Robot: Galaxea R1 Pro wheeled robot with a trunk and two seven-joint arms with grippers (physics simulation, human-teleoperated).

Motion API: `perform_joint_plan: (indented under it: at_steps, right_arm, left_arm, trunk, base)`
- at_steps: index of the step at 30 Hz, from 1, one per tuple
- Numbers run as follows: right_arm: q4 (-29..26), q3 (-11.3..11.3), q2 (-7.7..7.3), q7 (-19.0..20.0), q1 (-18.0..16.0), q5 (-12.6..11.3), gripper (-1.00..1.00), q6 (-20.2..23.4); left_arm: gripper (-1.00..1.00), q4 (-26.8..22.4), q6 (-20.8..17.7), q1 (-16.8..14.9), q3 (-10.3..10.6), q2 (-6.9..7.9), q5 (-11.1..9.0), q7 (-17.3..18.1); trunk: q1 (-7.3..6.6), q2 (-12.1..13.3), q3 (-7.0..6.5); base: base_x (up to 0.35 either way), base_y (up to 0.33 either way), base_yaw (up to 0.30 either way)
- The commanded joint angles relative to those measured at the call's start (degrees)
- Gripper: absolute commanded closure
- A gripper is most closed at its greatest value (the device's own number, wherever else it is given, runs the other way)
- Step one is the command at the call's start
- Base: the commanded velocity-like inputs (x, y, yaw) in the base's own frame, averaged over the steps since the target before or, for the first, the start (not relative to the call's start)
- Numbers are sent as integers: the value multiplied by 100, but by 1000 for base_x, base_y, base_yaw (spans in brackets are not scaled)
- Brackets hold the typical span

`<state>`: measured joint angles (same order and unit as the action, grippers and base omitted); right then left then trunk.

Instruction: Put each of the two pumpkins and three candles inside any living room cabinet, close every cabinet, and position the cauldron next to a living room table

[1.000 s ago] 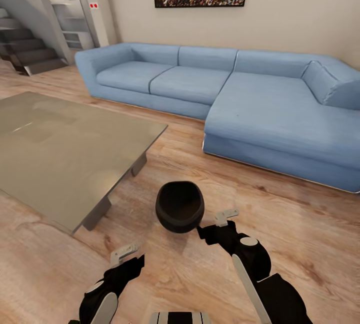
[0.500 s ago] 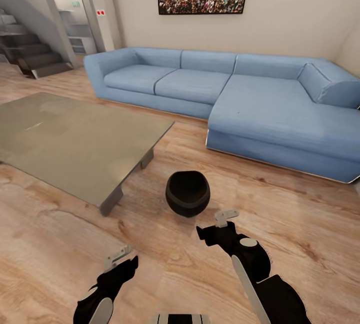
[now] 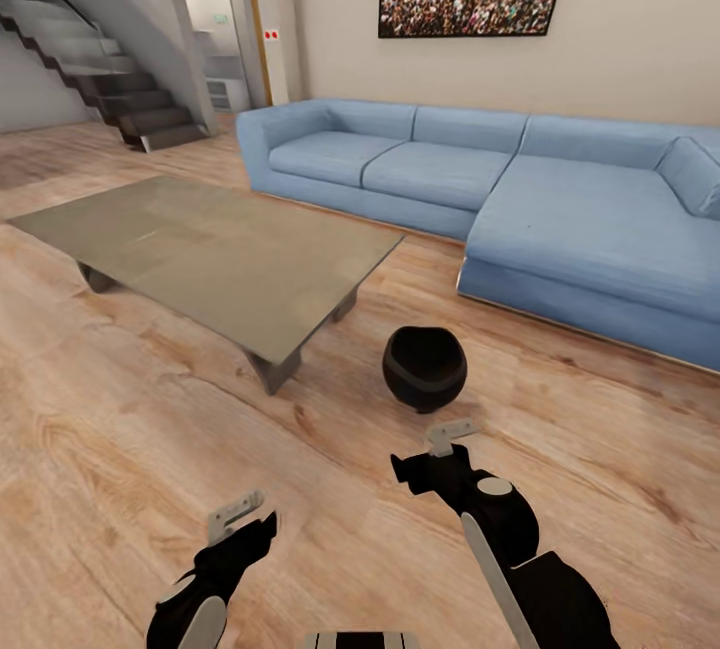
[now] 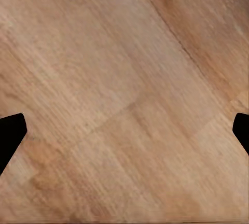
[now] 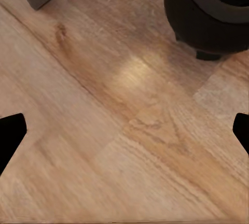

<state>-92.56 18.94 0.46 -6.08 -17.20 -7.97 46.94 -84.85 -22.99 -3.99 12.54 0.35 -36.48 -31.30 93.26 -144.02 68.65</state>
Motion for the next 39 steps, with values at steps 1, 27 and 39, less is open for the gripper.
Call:
perform_joint_plan:
  at_steps: [1,27,39]
  right_arm:
    - [-8,6,-1,-60,-3,-60,-100,24]
    - [-8,128,-17,-91,15,-10,-100,0]
    - [-8,134,-20,-98,15,-5,-100,-9]
  left_arm:
    - [-100,-6,-2,-2,10,6,-43,-49]
    - [-100,330,586,48,-602,-55,-714,34]
    - [-100,569,570,40,-705,-38,-992,19]
  trunk:
    - [-4,-2,-1]
    - [-4,-2,-134]
    - [-4,-2,-196]
  base:
    - [-228,154,255]
    - [-23,16,257]
    - [0,0,257]
